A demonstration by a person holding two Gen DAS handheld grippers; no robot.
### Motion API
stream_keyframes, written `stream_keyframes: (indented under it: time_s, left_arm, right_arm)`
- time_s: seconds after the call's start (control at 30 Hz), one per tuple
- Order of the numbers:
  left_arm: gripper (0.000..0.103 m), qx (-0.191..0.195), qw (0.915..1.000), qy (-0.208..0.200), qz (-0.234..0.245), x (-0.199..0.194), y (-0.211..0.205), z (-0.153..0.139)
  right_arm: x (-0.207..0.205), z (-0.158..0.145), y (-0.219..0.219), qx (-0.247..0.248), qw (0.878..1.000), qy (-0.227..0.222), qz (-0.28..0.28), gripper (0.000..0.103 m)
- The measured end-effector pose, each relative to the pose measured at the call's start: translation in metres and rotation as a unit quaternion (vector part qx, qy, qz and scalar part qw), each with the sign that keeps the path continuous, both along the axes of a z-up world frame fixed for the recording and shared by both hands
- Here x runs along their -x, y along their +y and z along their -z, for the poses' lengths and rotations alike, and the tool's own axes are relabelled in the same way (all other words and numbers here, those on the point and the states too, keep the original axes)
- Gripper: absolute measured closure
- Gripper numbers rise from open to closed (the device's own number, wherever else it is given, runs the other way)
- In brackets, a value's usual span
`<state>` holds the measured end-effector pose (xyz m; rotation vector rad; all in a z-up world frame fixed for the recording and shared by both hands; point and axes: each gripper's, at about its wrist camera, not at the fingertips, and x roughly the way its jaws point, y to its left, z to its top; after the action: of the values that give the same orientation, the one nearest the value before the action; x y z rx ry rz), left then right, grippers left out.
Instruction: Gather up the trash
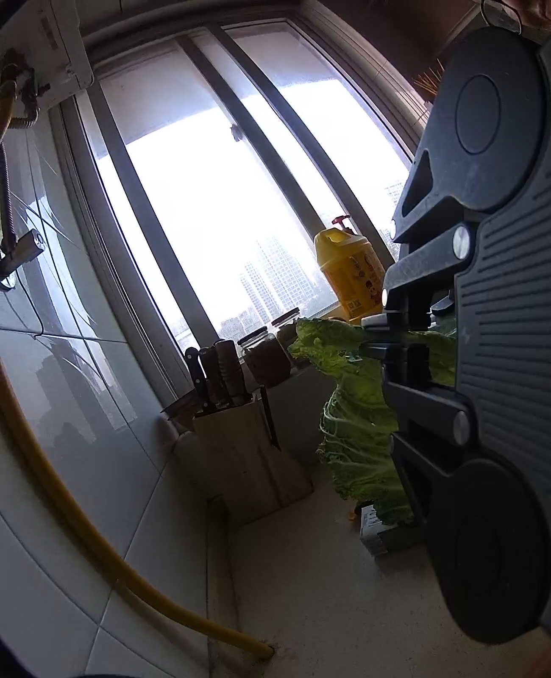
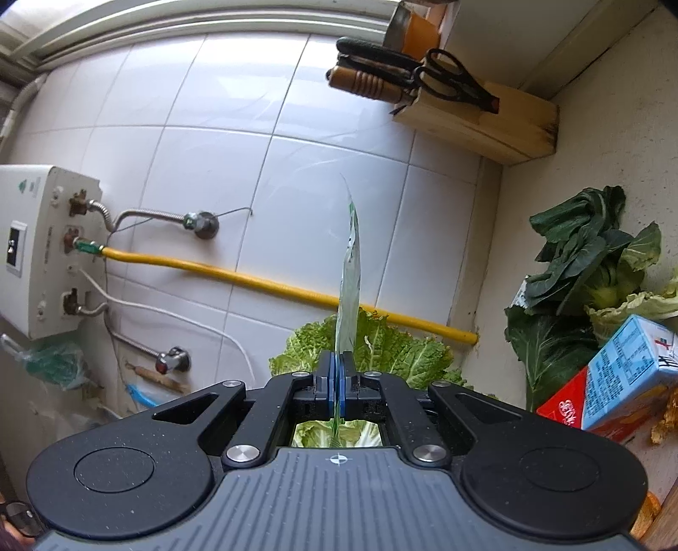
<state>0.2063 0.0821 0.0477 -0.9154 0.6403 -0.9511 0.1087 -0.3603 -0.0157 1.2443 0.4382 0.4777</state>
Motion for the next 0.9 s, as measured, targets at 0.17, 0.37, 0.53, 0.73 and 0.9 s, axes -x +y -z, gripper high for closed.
stream_keyframes:
  time_s: [0.17, 0.37, 0.53, 0.73, 0.9]
  left_arm:
    - [0.100, 0.000, 0.9998, -0.008, -0.020, 0.011, 0.005, -0.006]
    - [0.100, 0.000, 0.9985, -0.023, -0.049, 0.027, 0.011, -0.020]
    - [0.100, 0.009, 0.9972, -0.030, -0.068, 0.039, 0.022, -0.024]
    - [0.100, 0.028, 0.9949, -0.041, -0.088, 0.056, 0.049, -0.026]
    - [0.100, 0.028, 0.9928, -0.048, -0.106, 0.070, 0.080, -0.033]
  right_arm:
    - [-0.002, -0.006, 0.006, 0.007, 1.000, -0.006, -0.017, 0.099]
    - [-0.012, -0.011, 0.013, 0.010, 0.999, -0.014, -0.048, 0.099]
    - [-0.022, -0.015, 0.027, 0.017, 0.997, -0.011, -0.078, 0.099]
    - [-0.032, -0.027, 0.054, 0.029, 0.993, -0.016, -0.111, 0.099]
    - [-0.043, -0.033, 0.089, 0.033, 0.989, -0.019, -0.142, 0.099]
